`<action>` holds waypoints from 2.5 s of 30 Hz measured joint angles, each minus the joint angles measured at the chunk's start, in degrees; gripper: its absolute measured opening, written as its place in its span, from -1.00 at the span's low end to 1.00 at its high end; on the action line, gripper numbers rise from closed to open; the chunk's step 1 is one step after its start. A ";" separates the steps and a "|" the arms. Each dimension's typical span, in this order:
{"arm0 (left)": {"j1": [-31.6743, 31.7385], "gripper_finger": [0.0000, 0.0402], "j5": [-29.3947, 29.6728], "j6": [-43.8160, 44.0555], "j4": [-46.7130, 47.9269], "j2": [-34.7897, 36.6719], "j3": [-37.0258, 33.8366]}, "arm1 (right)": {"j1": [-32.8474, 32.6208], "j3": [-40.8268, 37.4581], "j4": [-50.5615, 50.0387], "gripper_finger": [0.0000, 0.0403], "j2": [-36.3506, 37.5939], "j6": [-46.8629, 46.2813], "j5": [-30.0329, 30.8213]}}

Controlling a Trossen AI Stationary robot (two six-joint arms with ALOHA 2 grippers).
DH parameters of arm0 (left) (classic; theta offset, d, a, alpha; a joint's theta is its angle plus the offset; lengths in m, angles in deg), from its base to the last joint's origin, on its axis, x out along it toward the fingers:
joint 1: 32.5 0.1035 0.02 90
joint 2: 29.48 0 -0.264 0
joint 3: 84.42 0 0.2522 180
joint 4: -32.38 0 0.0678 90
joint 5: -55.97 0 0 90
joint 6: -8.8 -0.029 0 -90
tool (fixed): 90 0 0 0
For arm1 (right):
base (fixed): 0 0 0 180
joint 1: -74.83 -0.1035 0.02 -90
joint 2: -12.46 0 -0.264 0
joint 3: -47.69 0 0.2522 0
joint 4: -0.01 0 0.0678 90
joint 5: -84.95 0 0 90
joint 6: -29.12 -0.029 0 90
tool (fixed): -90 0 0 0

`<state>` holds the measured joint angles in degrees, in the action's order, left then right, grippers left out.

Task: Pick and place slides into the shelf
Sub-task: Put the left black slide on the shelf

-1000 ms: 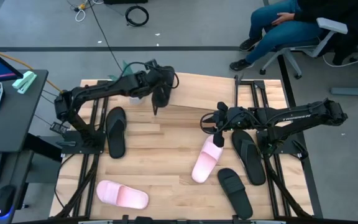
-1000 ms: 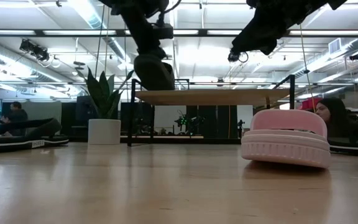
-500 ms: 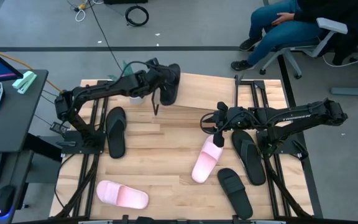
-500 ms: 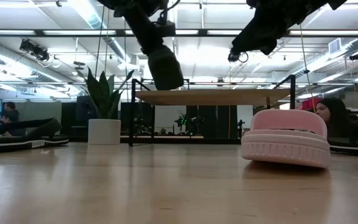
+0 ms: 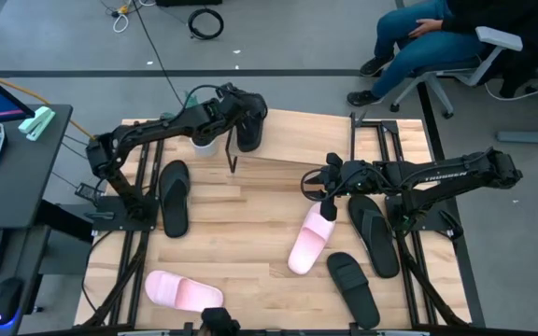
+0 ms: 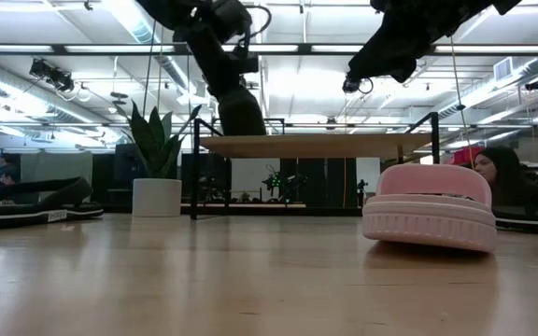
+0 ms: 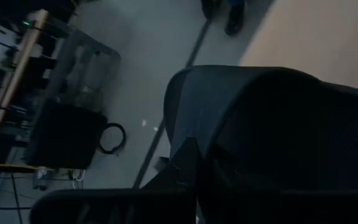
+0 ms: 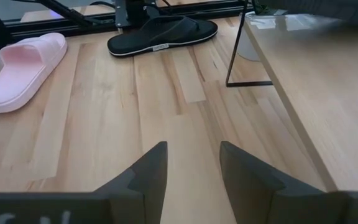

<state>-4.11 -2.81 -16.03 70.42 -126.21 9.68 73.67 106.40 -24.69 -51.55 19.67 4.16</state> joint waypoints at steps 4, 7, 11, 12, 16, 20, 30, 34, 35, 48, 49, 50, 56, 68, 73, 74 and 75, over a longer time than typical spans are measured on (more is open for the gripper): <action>0.23 -0.90 -0.01 -2.42 1.63 -1.05 0.13 | 0.00 0.00 0.00 -0.24 0.00 0.01 0.00; 0.28 -0.84 0.23 -2.65 1.73 -1.42 0.20 | -0.01 0.00 -0.02 -0.24 0.00 0.04 0.00; 0.17 -0.70 5.49 -5.13 2.37 -1.45 0.05 | -0.15 0.00 -0.31 -0.24 0.00 0.45 0.00; 0.21 -0.66 7.12 -6.01 2.80 -1.49 -0.01 | -0.15 0.00 -0.33 -0.24 0.00 0.42 0.00; 0.32 -0.49 10.87 -8.42 3.04 -1.64 -0.09 | -0.13 0.00 -0.31 -0.24 0.00 0.48 0.00; 0.32 -0.34 11.22 -8.58 2.83 -1.64 -0.09 | -0.13 0.00 -0.28 -0.24 0.00 0.49 0.00; -2.13 -0.06 14.12 -8.96 2.29 -1.53 -0.09 | -0.13 0.00 -0.24 -0.24 -0.02 0.57 0.00; -3.70 0.02 17.72 -10.86 2.26 -1.53 -0.09 | -0.13 0.00 -0.22 -0.24 -0.02 0.56 0.00; -4.06 0.04 18.48 -11.59 2.24 -1.53 -0.09 | -0.13 0.00 -0.22 -0.24 -0.02 0.55 0.00; -4.28 0.24 19.80 -12.72 4.30 -1.48 0.00 | -0.13 0.00 -0.22 -0.24 -0.02 -1.38 -0.04; -3.95 0.25 19.83 -12.39 5.37 -1.44 0.00 | -0.13 0.00 -0.22 -0.24 -0.02 -1.72 -0.04; -3.66 0.26 19.83 -12.17 6.00 -1.42 0.00 | -0.13 0.00 -0.22 -0.24 -0.02 -1.95 -0.06; -3.57 0.27 19.75 -10.37 7.42 -1.29 0.01 | -0.13 0.00 -0.22 -0.24 -0.02 -1.41 -0.04; -4.20 0.27 17.07 -7.59 19.25 -1.12 6.52 | -0.13 0.00 -0.22 -0.24 -0.02 -1.40 -0.04; -3.35 0.27 3.81 -1.28 28.22 -1.10 13.08 | -0.13 0.00 -0.22 -0.24 -0.02 -1.40 -0.04; -2.98 0.27 1.73 -0.57 29.05 -1.08 14.33 | -0.13 0.00 -0.22 -0.24 -0.02 -1.45 -0.04; -2.54 0.27 0.24 0.41 29.55 -1.03 15.40 | -0.13 0.00 -0.22 -0.24 -0.02 -1.49 -0.04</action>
<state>-6.66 -2.58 -15.62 99.97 -127.24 25.07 73.53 106.40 -24.91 -51.57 18.18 4.12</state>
